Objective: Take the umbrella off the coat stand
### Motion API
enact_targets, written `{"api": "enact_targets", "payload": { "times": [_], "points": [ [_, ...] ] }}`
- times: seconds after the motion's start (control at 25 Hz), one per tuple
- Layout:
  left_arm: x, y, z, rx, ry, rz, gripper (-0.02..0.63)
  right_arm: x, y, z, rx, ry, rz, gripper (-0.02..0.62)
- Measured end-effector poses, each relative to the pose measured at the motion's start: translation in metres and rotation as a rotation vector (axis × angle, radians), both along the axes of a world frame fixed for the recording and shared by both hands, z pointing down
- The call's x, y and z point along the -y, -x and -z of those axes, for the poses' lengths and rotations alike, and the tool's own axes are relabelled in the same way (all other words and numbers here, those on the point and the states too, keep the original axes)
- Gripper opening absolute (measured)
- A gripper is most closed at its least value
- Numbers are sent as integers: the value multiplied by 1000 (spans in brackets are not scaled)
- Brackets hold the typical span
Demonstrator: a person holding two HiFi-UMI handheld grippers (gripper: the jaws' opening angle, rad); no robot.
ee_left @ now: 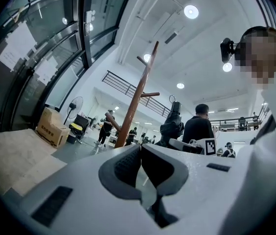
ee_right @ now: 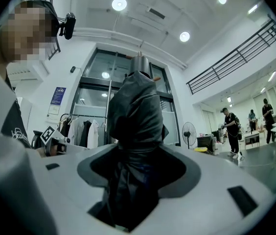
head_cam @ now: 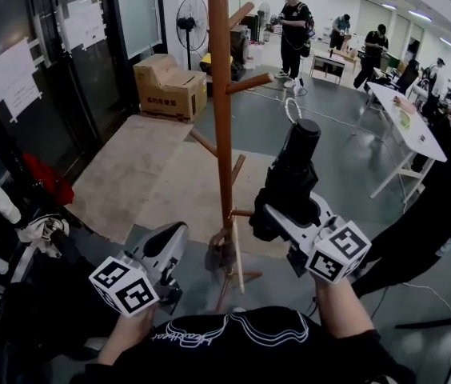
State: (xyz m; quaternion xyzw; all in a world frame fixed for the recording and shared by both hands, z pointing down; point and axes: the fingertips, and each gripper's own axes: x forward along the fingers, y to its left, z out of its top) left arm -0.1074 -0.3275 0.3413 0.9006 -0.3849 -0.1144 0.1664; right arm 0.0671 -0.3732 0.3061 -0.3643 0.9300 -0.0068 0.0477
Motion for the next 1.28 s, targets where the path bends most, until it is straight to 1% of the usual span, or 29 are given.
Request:
{"api": "enact_targets", "payload": {
  "times": [0.28, 0.68, 1.04, 1.28],
  "points": [
    [-19, -16, -13, 4, 12, -50, 6, -38, 5, -30, -4, 49, 15, 250],
    [-36, -20, -24, -8, 37, -77, 6, -76, 20, -65, -6, 129, 48, 250],
    [-36, -24, -26, -2, 53, -80, 6, -79, 19, -72, 0, 150, 58, 250],
    [-34, -25, -24, 2, 45, -83, 6, -77, 20, -71, 0, 147, 64, 250]
  ]
}}
